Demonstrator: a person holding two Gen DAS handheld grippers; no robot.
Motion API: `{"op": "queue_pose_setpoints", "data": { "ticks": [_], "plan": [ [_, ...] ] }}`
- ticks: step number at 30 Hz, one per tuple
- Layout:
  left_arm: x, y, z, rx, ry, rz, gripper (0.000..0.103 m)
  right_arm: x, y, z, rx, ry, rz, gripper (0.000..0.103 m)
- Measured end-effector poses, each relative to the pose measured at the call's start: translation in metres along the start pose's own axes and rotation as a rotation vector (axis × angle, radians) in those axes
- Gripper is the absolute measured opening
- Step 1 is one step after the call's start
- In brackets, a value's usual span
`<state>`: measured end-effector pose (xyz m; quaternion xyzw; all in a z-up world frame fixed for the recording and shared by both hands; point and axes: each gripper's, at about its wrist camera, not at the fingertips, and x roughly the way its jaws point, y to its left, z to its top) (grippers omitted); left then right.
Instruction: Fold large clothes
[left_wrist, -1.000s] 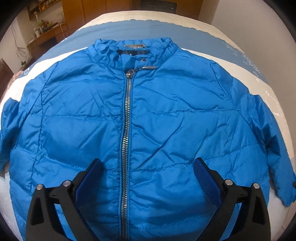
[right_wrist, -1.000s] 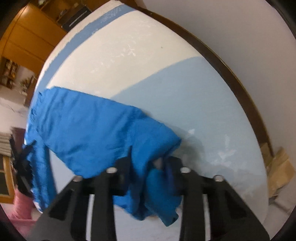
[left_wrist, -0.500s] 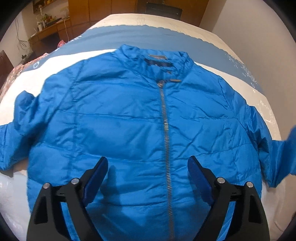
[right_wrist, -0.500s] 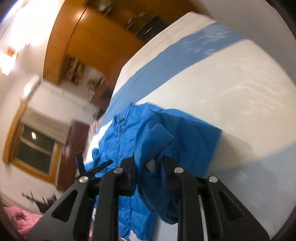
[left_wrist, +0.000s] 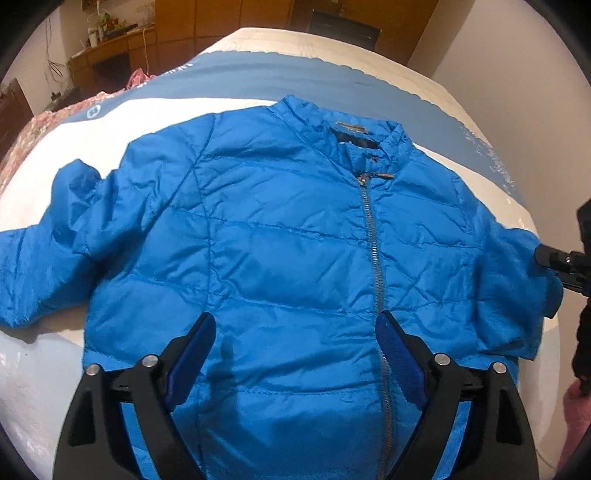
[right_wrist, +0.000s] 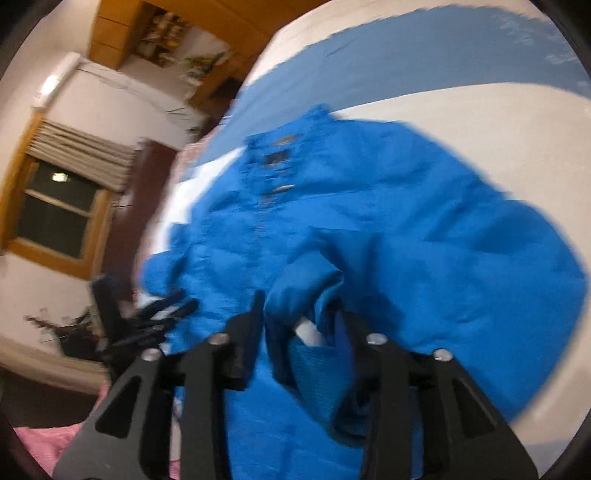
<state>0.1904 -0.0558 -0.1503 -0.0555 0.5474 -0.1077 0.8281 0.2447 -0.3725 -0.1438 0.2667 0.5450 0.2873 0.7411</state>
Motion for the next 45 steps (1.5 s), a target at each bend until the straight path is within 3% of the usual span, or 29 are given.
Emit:
{"op": "queue_pose_setpoints", "data": {
  "ticks": [4,6,8,11,13,16,20,23,25,27,30,35,41,45],
  "plan": [
    [-0.005,-0.007,-0.003,-0.007,0.000,-0.086,0.089,-0.022,0.004,-0.009,0.003,-0.022,0.204,0.050],
    [-0.006,-0.012,-0.002,-0.018,0.000,-0.125,0.089,-0.041,0.000,-0.015,0.013,-0.065,0.247,0.051],
    [-0.006,-0.019,-0.001,-0.026,-0.006,-0.161,0.089,-0.053,-0.001,-0.016,0.023,-0.095,0.163,0.051],
    [-0.001,-0.033,0.000,-0.006,0.009,-0.199,0.089,-0.072,-0.016,-0.031,0.045,-0.108,-0.043,0.051],
    [0.008,-0.044,0.002,0.017,0.030,-0.190,0.089,-0.080,-0.025,-0.043,0.052,-0.105,-0.145,0.051],
    [0.025,-0.053,0.007,0.012,0.063,-0.187,0.089,-0.093,-0.042,-0.059,0.097,-0.123,-0.195,0.051],
    [0.054,-0.073,0.019,-0.013,0.113,-0.248,0.087,-0.104,-0.067,-0.073,0.176,-0.157,-0.223,0.051],
    [0.066,-0.086,0.026,-0.005,0.132,-0.241,0.064,-0.095,-0.074,-0.077,0.189,-0.159,-0.259,0.051],
    [0.071,-0.089,0.028,-0.016,0.134,-0.269,0.033,-0.092,-0.076,-0.078,0.187,-0.158,-0.280,0.051],
    [0.070,-0.089,0.029,-0.043,0.131,-0.297,0.027,-0.092,-0.076,-0.078,0.188,-0.161,-0.278,0.051],
    [0.053,-0.089,0.029,-0.019,0.076,-0.281,0.018,-0.095,-0.073,-0.075,0.182,-0.181,-0.269,0.051],
    [0.009,-0.056,0.034,-0.063,-0.028,-0.273,0.017,-0.095,-0.062,-0.065,0.152,-0.190,-0.230,0.051],
    [-0.026,0.001,0.041,-0.108,-0.123,-0.126,0.017,-0.070,-0.041,-0.052,0.090,-0.144,-0.194,0.051],
    [-0.027,0.031,0.043,-0.151,-0.131,-0.045,0.017,-0.043,-0.026,-0.044,0.045,-0.101,-0.169,0.051]
  ]
}}
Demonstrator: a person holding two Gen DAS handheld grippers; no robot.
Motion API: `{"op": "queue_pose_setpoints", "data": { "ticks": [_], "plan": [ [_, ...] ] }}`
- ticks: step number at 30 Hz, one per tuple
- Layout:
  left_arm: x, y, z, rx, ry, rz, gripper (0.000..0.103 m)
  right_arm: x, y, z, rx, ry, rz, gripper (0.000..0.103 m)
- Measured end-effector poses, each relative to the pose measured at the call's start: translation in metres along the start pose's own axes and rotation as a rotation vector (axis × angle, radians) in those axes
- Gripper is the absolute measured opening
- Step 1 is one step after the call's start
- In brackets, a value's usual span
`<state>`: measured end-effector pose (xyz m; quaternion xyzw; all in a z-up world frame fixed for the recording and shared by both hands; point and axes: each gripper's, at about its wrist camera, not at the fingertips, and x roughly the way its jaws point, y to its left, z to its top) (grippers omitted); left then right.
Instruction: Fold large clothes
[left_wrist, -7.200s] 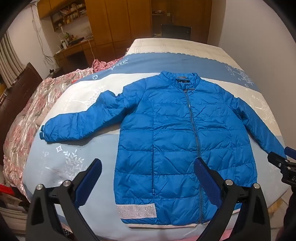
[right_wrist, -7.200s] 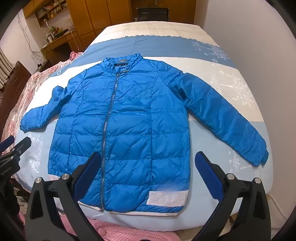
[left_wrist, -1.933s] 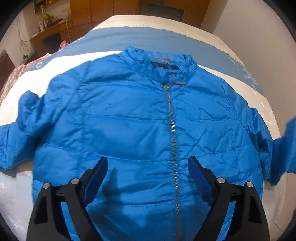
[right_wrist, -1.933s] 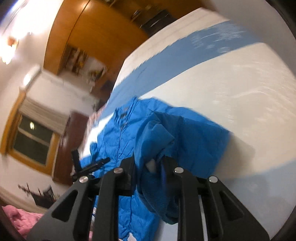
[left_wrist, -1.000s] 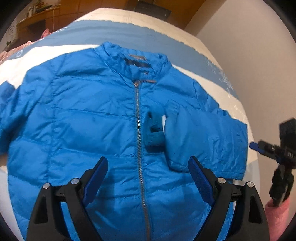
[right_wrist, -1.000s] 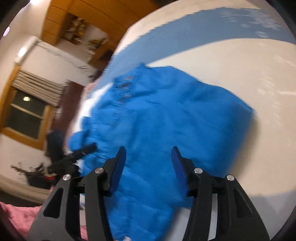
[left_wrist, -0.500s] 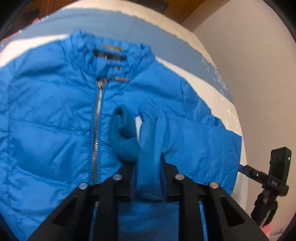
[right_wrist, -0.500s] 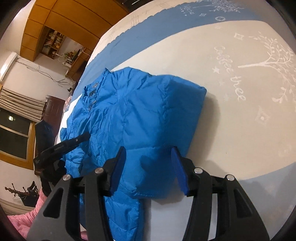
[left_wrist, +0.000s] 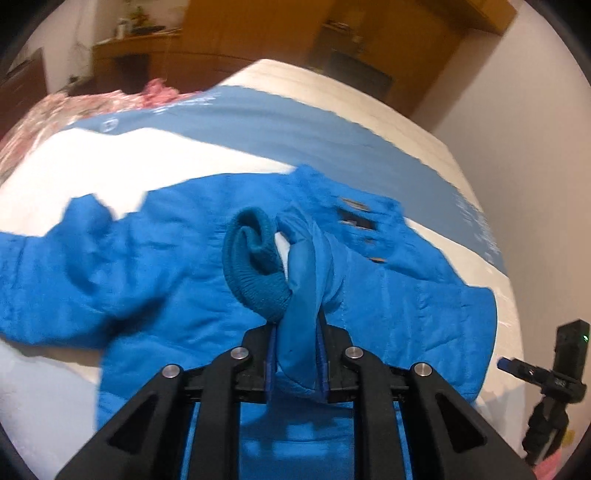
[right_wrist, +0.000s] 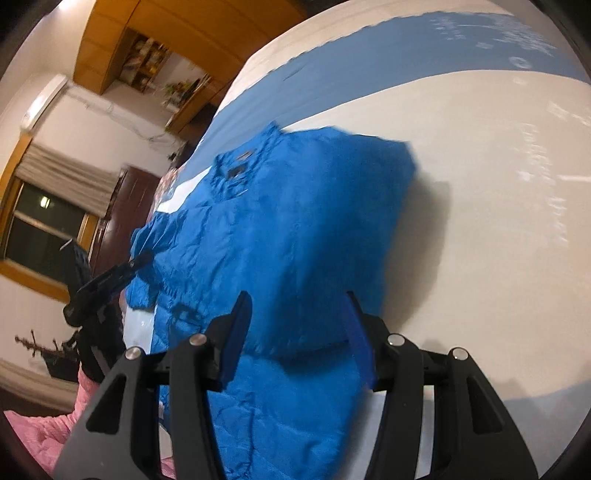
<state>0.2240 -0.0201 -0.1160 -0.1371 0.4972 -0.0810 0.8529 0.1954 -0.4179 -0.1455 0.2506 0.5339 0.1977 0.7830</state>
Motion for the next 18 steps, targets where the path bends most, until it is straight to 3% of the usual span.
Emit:
{"op": "queue_pose_setpoints", "data": {
  "ticks": [6,10,18],
  "plan": [
    [0.028,0.028,-0.005,-0.029,0.064,0.052,0.018,0.042,0.007,0.004,0.016,0.076,-0.038,0.051],
    [0.050,0.041,-0.016,-0.036,0.113,0.083,0.026,0.059,-0.007,-0.001,0.065,0.110,-0.080,0.046],
    [0.059,0.040,-0.018,-0.001,0.137,0.111,0.032,0.061,-0.012,-0.003,0.113,0.116,-0.099,0.042]
  ]
}}
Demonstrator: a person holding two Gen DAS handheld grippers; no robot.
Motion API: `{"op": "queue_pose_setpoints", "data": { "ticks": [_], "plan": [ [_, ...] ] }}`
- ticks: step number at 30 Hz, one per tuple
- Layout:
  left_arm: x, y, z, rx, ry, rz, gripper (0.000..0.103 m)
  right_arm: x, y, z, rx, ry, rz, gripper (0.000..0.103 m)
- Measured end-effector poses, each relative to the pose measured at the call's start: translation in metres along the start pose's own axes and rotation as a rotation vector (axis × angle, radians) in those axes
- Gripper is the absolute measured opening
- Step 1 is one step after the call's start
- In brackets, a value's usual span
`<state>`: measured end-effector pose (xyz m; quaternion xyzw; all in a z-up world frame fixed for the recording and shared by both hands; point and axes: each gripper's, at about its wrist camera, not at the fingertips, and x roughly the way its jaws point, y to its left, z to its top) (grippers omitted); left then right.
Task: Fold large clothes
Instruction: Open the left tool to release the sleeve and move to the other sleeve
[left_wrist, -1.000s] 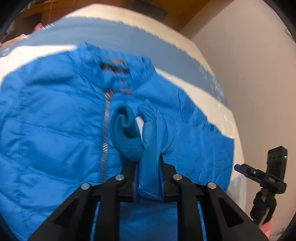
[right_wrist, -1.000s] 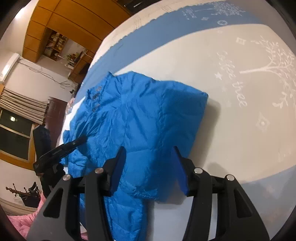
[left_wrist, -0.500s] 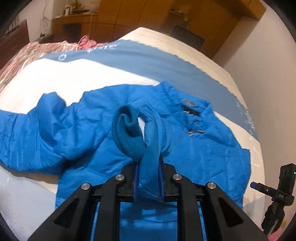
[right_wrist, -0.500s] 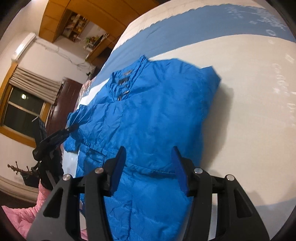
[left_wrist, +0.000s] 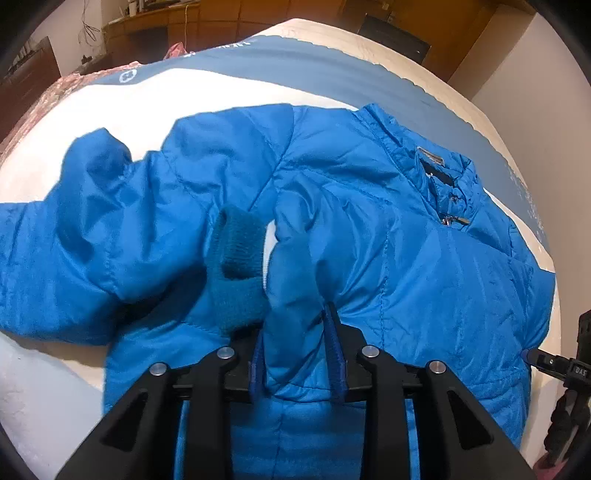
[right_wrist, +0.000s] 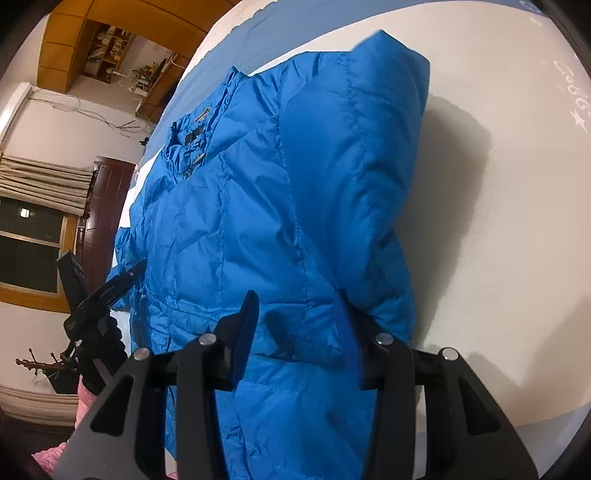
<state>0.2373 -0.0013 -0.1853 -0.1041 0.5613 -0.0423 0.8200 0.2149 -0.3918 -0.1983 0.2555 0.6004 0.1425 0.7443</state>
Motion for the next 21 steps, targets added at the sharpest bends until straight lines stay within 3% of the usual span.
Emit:
{"op": "queue_pose_setpoints", "data": {
  "ticks": [2,5,8,12,16,21],
  "plan": [
    [-0.017,0.001,0.002,-0.015,-0.018,0.006,0.032,-0.014,0.013,-0.002,-0.039,-0.019,-0.040,0.046],
    [-0.051,-0.007,0.001,0.012,-0.104,0.010,0.031,-0.029,0.033,-0.005,-0.087,-0.044,-0.029,0.049],
    [-0.059,-0.023,0.005,0.036,-0.114,-0.045,0.031,-0.028,0.048,-0.006,-0.118,-0.042,-0.031,0.049],
    [-0.038,-0.036,0.005,0.076,-0.077,-0.033,0.031,-0.005,0.049,-0.005,-0.113,-0.008,-0.067,0.049],
    [0.000,-0.030,0.000,0.068,0.010,-0.029,0.029,0.016,0.039,-0.009,-0.096,0.016,-0.116,0.048],
    [0.010,-0.034,-0.009,0.124,0.003,-0.007,0.029,0.025,0.028,-0.014,-0.063,-0.009,-0.095,0.048]
  ]
}}
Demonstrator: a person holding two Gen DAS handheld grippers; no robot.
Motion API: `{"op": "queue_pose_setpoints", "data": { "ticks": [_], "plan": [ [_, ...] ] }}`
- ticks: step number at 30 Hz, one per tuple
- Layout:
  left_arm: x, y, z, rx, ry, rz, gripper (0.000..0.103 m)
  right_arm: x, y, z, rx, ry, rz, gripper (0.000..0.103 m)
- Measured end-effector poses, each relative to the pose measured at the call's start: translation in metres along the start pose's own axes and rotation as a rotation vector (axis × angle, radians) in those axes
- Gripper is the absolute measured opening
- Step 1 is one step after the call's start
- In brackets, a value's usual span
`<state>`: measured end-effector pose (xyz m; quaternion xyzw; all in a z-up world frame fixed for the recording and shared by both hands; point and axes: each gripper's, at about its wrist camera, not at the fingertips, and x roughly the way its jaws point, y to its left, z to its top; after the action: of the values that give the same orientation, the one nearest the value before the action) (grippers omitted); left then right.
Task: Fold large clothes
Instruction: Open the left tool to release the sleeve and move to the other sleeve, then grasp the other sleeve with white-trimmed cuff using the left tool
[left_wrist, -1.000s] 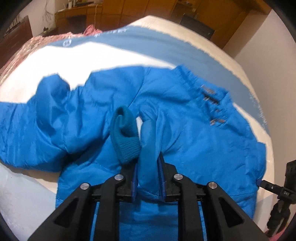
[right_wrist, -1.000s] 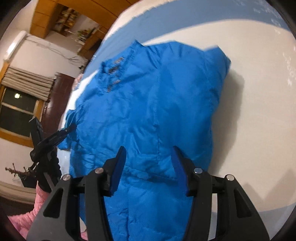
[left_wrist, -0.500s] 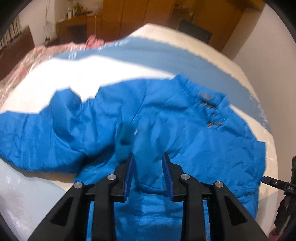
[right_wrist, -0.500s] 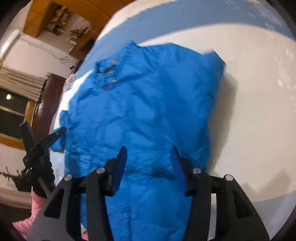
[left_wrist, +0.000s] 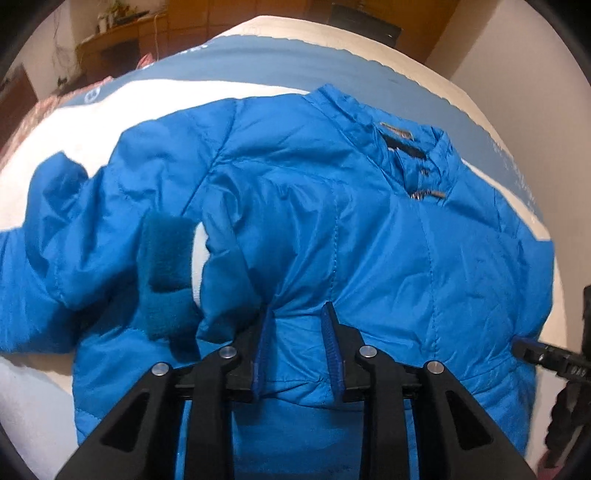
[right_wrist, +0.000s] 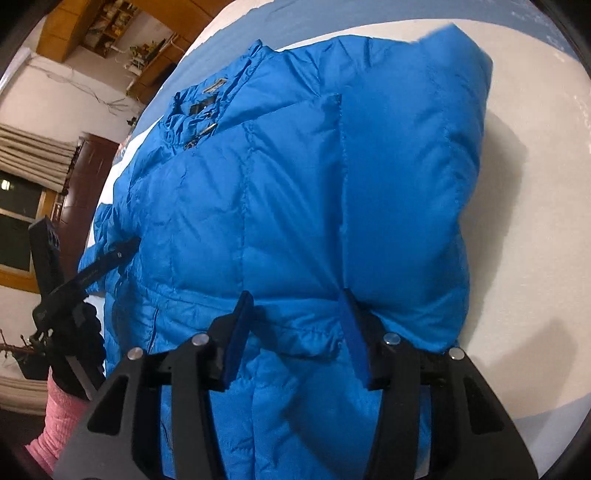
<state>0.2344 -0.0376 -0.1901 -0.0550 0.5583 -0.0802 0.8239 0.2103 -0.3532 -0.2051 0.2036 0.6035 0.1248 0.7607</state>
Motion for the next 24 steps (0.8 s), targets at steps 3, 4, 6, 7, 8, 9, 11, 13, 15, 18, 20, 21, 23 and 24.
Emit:
{"op": "queue_pose_setpoints", "data": {
  "ticks": [3,4,6,7,8,9,11,13,15,18,20,21,23,24],
  "plan": [
    [0.001,0.001,0.003,-0.009,0.006,-0.008,0.028,0.000,0.004,0.000,-0.005,-0.002,-0.031,0.048],
    [0.001,0.003,0.004,-0.021,0.013,-0.015,0.028,0.000,0.005,0.001,-0.003,0.004,-0.040,0.048],
    [-0.010,0.009,0.007,-0.059,0.035,-0.045,0.028,-0.008,0.010,0.002,0.011,0.007,-0.063,0.048],
    [-0.015,0.012,0.008,-0.071,0.038,-0.057,0.030,-0.016,0.014,-0.001,0.003,-0.008,-0.073,0.049],
    [-0.028,0.018,0.007,-0.089,0.026,-0.087,0.032,-0.024,0.020,-0.004,-0.010,-0.030,-0.072,0.055],
    [-0.042,0.025,0.003,-0.095,0.004,-0.097,0.040,-0.036,0.027,-0.010,-0.021,-0.056,-0.051,0.059],
    [-0.067,0.044,-0.006,-0.099,-0.041,-0.071,0.047,-0.045,0.035,-0.016,-0.026,-0.064,-0.022,0.059],
    [-0.088,0.073,-0.018,-0.128,-0.067,-0.041,0.049,-0.052,0.044,-0.023,-0.038,-0.068,-0.014,0.059],
    [-0.106,0.123,-0.035,-0.219,-0.076,0.005,0.049,-0.053,0.051,-0.026,-0.050,-0.065,-0.030,0.059],
    [-0.123,0.200,-0.060,-0.375,-0.094,0.129,0.049,-0.048,0.057,-0.024,-0.055,-0.065,-0.051,0.060],
    [-0.133,0.251,-0.077,-0.498,-0.106,0.185,0.049,-0.042,0.056,-0.019,-0.037,-0.057,-0.082,0.060],
    [-0.137,0.269,-0.084,-0.541,-0.114,0.196,0.049,-0.037,0.057,-0.017,-0.030,-0.053,-0.087,0.060],
    [-0.146,0.313,-0.098,-0.647,-0.136,0.237,0.049,-0.030,0.055,-0.013,-0.017,-0.045,-0.103,0.060],
    [-0.148,0.328,-0.101,-0.679,-0.145,0.245,0.049,-0.026,0.055,-0.012,-0.013,-0.042,-0.121,0.060]
  ]
}}
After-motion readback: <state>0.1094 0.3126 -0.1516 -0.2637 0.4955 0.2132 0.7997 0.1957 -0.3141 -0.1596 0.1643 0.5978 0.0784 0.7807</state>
